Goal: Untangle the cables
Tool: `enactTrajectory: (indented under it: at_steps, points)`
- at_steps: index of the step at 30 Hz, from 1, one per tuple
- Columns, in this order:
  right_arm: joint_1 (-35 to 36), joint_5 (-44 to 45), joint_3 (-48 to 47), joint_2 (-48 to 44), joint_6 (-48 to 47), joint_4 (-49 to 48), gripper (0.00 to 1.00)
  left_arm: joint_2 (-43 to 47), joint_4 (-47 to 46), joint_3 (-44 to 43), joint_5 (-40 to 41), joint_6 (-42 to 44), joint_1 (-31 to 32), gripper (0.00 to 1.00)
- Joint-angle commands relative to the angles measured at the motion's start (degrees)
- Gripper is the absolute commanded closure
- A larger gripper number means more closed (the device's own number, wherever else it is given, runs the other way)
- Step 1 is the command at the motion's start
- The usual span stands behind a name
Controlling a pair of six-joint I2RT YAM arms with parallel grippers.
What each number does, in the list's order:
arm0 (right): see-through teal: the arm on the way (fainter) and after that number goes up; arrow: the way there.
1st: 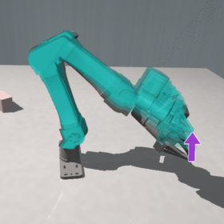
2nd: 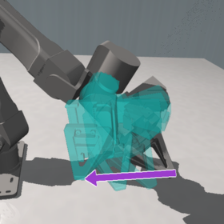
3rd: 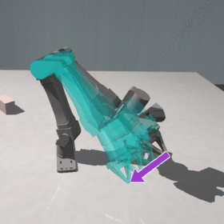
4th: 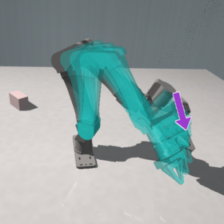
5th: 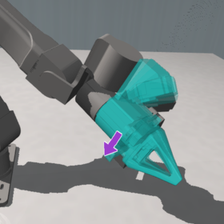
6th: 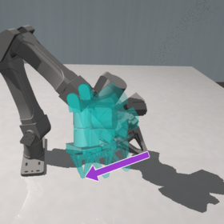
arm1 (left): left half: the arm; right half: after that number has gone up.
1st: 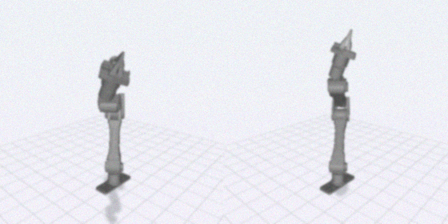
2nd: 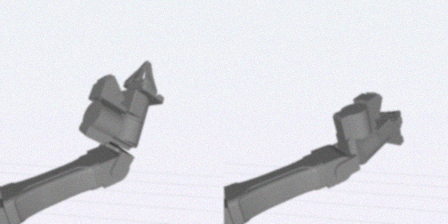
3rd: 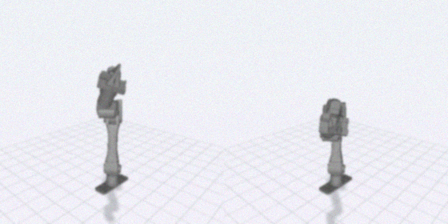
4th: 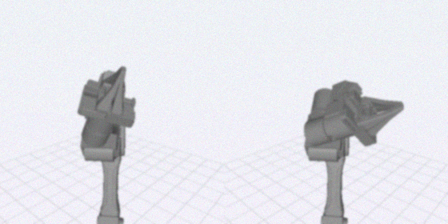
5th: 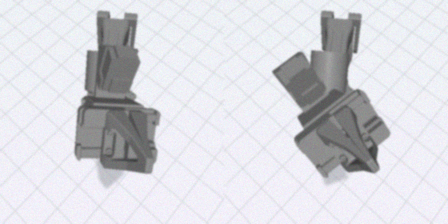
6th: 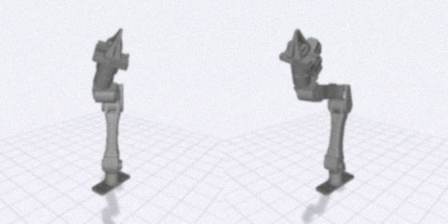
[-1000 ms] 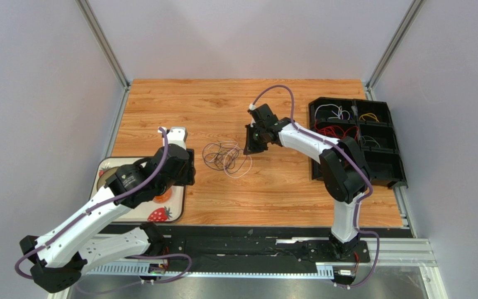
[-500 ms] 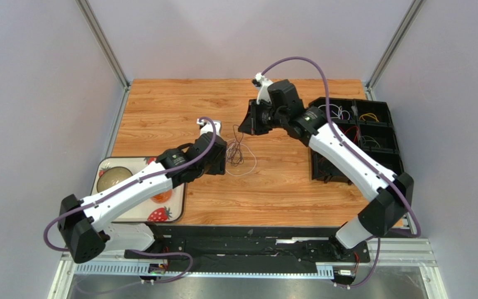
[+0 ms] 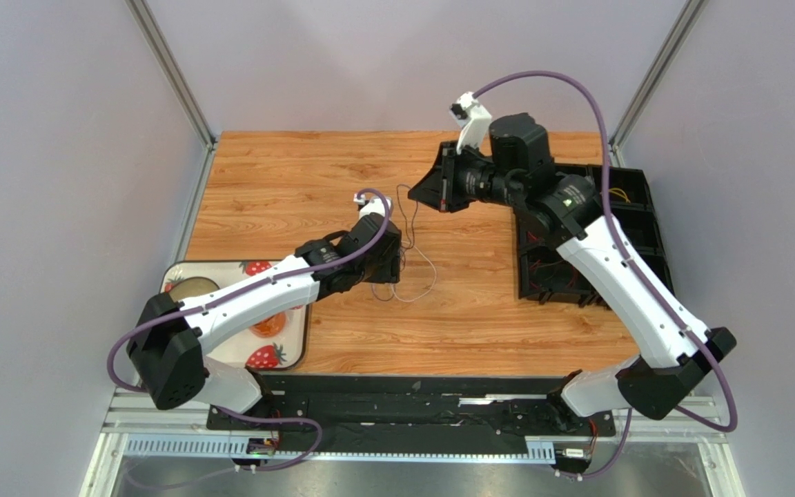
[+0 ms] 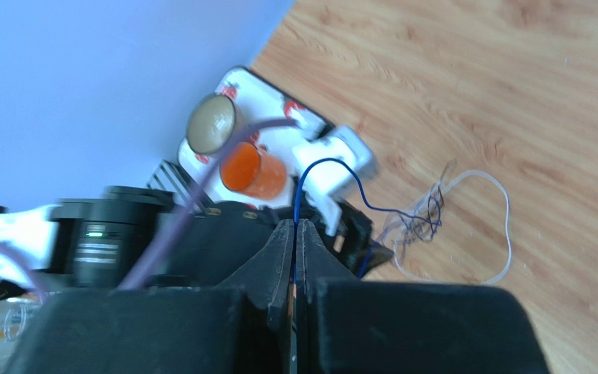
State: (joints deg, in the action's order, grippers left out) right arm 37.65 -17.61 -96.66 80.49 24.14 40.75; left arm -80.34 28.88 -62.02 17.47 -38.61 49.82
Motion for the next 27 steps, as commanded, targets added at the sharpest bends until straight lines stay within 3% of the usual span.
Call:
enactTrajectory:
  at_steps: [1, 14, 19, 27]
  points:
    - [0.06, 0.11, -8.17, -3.93, 0.73, -0.94, 1.00, -2.28, -5.32, -0.47, -1.83, -1.99, -0.16, 0.44]
    - [-0.03, -2.79, -22.94, -4.03, 4.51, -0.33, 1.00, -13.26, -9.81, -3.28, -3.76, -3.05, -0.16, 0.47]
    - [-0.03, -2.17, -32.17, -2.27, 4.77, 0.56, 1.00, -13.80, -9.37, -3.20, -3.59, -3.49, -0.16, 0.50]
    - [-0.12, 2.58, -33.86, -3.14, 2.84, -6.62, 1.00, -10.02, -7.88, 0.06, -1.22, -3.58, -0.16, 0.50]
